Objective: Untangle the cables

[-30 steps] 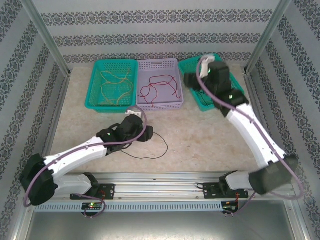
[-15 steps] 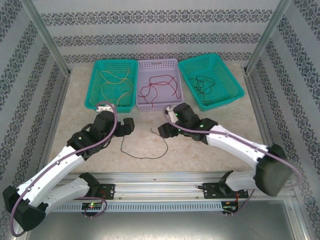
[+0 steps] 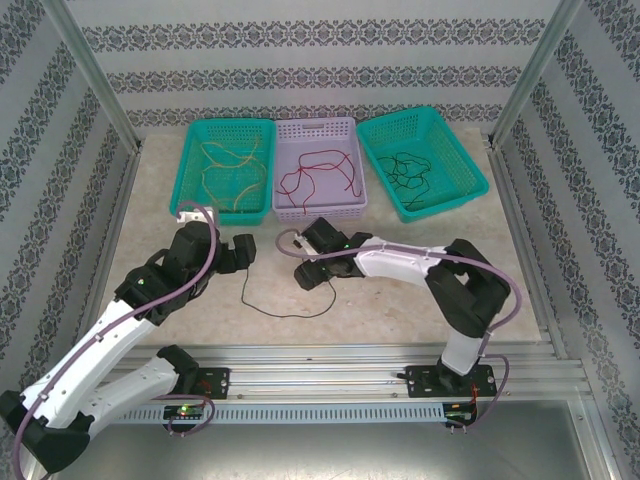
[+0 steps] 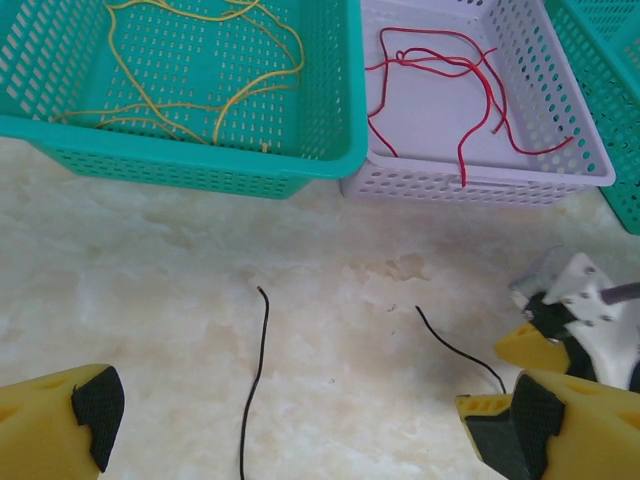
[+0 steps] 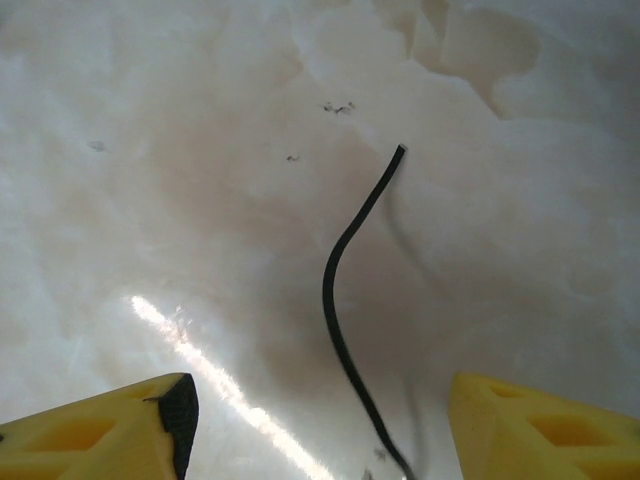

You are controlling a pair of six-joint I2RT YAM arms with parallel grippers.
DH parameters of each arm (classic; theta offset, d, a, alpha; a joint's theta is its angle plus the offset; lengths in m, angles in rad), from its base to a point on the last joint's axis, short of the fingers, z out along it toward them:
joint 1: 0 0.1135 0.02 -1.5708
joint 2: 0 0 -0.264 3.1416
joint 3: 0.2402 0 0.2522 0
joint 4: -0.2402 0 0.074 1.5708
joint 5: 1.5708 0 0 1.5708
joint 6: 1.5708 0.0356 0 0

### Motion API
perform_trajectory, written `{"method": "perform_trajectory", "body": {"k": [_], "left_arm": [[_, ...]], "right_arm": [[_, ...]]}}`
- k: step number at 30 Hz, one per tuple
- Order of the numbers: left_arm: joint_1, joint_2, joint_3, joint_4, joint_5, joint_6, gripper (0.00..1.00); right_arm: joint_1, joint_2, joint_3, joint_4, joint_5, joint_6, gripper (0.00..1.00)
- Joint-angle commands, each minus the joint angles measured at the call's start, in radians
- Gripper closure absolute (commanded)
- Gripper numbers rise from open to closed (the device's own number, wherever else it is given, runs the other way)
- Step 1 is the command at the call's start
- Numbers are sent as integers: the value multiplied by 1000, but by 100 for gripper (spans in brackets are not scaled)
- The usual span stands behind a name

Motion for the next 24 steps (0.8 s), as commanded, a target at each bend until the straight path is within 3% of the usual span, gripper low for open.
{"method": "perform_trajectory", "body": {"k": [1,4,8,10,16,24], "left_arm": [[12,-18,-5,-45,-20,24,0],[12,-26,-10,-52,-32,34,0],[13,-28,-10,-56,-32,39,0],[14,-28,-12,-55,-32,40,0],[14,-12,-10,-41,-21,42,0],[16,19,10,-29,3,42,0]], "right_arm": [[0,64,42,-5,12,-30,38],[-2,81,41,8,19,-28,46],[-18,82,45,-9,26,-23,89],[-22,50,45,-28,22,-27,100],[-25,-213,67,-103,75,-59,100],[-123,-545,315,-257,154,-107,100]]}}
